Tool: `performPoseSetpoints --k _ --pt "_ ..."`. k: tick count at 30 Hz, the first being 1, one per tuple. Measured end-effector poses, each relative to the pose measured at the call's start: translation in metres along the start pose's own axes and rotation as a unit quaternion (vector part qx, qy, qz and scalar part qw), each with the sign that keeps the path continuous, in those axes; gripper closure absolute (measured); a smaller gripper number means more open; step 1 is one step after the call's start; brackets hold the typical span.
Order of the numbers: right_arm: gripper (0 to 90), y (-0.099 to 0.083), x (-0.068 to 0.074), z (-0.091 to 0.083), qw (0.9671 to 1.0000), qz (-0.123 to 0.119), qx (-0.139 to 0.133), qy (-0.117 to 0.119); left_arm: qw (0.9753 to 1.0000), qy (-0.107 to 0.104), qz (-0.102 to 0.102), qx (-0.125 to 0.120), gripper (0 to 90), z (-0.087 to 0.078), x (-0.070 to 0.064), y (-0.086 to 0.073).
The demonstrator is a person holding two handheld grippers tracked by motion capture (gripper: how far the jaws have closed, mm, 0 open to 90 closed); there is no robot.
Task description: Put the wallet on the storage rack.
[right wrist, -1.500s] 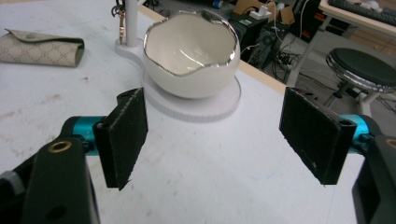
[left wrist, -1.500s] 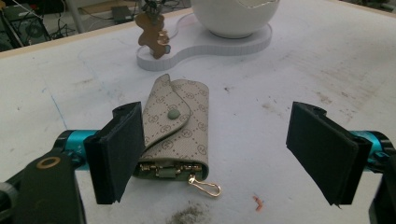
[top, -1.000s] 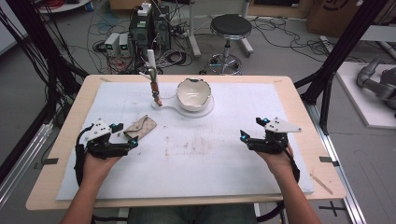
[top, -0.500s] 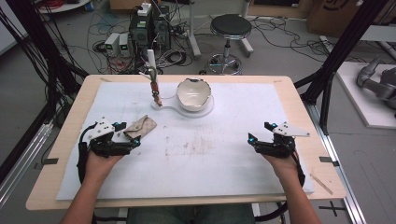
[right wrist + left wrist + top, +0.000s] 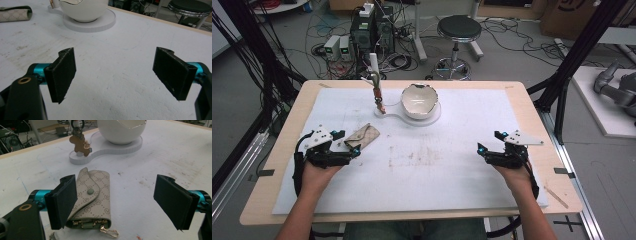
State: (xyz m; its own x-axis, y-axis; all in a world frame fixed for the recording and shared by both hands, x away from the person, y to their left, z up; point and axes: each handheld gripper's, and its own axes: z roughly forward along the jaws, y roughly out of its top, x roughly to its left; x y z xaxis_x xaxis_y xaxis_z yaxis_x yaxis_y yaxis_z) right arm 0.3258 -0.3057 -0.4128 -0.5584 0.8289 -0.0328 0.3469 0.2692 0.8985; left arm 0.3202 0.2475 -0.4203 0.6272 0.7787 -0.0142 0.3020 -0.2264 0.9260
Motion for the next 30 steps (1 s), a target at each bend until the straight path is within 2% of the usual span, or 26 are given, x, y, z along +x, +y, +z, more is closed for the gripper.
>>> performPoseSetpoints --k 12,16,20,23,25,30 --pt "19.2 0.0 0.004 0.002 0.9999 -0.009 0.004 0.005 0.9999 0.005 -0.002 0.012 18.9 -0.001 0.002 0.0" --pt "19.2 -0.001 0.003 0.0 0.9999 -0.008 0.004 0.005 0.9998 0.008 -0.005 0.017 18.7 0.003 0.003 0.0" --pt "19.2 -0.005 0.003 -0.003 0.9999 -0.012 0.01 0.004 0.9995 0.012 0.0 0.028 18.2 0.01 0.005 0.001" --pt "19.2 -0.007 0.003 -0.007 0.9999 -0.011 0.011 0.002 0.9983 0.025 -0.004 0.052 18.1 0.018 0.007 0.002" --pt "19.2 -0.009 0.003 -0.01 0.9998 -0.014 0.012 0.001 0.9975 0.025 -0.007 0.066 18.1 0.025 0.01 0.001" --pt "19.2 -0.015 0.003 -0.016 0.9997 -0.014 0.021 -0.005 0.9943 0.035 0.0 0.101 18.1 0.04 0.014 -0.001"
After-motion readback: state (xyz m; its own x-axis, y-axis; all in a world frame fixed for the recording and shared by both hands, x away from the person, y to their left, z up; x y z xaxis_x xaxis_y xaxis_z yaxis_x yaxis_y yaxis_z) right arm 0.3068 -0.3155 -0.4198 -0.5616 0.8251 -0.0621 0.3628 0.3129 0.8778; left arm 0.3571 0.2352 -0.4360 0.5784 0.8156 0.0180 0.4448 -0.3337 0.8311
